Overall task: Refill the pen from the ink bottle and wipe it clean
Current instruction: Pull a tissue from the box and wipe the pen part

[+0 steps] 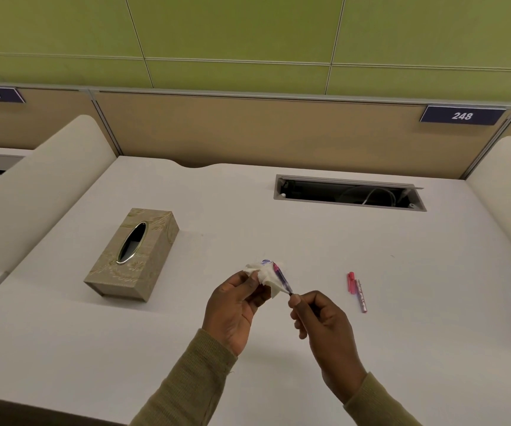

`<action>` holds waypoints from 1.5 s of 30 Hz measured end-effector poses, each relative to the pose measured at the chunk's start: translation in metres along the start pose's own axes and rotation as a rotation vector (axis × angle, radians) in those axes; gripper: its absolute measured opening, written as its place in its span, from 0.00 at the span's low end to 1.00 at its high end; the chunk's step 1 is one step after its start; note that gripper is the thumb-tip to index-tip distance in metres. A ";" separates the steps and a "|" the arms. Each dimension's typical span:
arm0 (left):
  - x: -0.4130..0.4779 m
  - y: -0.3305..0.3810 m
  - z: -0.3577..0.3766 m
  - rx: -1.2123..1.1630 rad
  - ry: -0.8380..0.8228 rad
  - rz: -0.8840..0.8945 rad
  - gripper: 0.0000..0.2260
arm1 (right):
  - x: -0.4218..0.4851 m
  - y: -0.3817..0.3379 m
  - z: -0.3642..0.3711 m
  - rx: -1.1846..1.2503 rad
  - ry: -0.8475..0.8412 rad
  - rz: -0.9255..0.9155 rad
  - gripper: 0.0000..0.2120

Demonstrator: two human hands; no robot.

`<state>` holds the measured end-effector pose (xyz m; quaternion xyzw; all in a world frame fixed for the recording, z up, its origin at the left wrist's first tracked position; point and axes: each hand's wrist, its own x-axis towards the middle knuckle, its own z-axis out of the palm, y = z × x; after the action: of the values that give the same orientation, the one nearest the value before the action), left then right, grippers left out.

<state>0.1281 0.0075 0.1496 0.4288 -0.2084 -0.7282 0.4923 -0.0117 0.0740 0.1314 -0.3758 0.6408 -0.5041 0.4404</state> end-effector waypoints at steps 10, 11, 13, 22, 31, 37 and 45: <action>0.001 0.002 -0.004 -0.046 -0.034 0.010 0.08 | 0.000 -0.005 -0.003 -0.002 -0.083 0.010 0.08; 0.002 0.002 -0.005 -0.048 -0.034 0.009 0.08 | 0.000 -0.006 -0.003 0.001 -0.096 0.023 0.08; 0.003 0.001 -0.007 -0.051 -0.035 0.011 0.08 | 0.001 -0.006 -0.003 0.001 -0.109 0.041 0.09; 0.003 -0.001 -0.009 -0.047 -0.035 0.008 0.08 | 0.003 0.000 -0.002 -0.338 0.106 -0.329 0.09; 0.004 -0.001 -0.004 -0.027 -0.061 0.063 0.05 | -0.001 -0.004 0.001 -0.312 0.053 -0.316 0.10; 0.003 0.001 0.001 -0.042 -0.071 0.084 0.05 | -0.005 -0.015 0.002 -0.102 -0.065 -0.091 0.08; 0.004 0.005 0.002 -0.077 -0.111 0.096 0.03 | -0.005 -0.021 0.003 0.098 -0.151 0.088 0.08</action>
<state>0.1286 0.0015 0.1523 0.3581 -0.2278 -0.7338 0.5304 -0.0061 0.0736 0.1521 -0.3625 0.5963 -0.4851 0.5270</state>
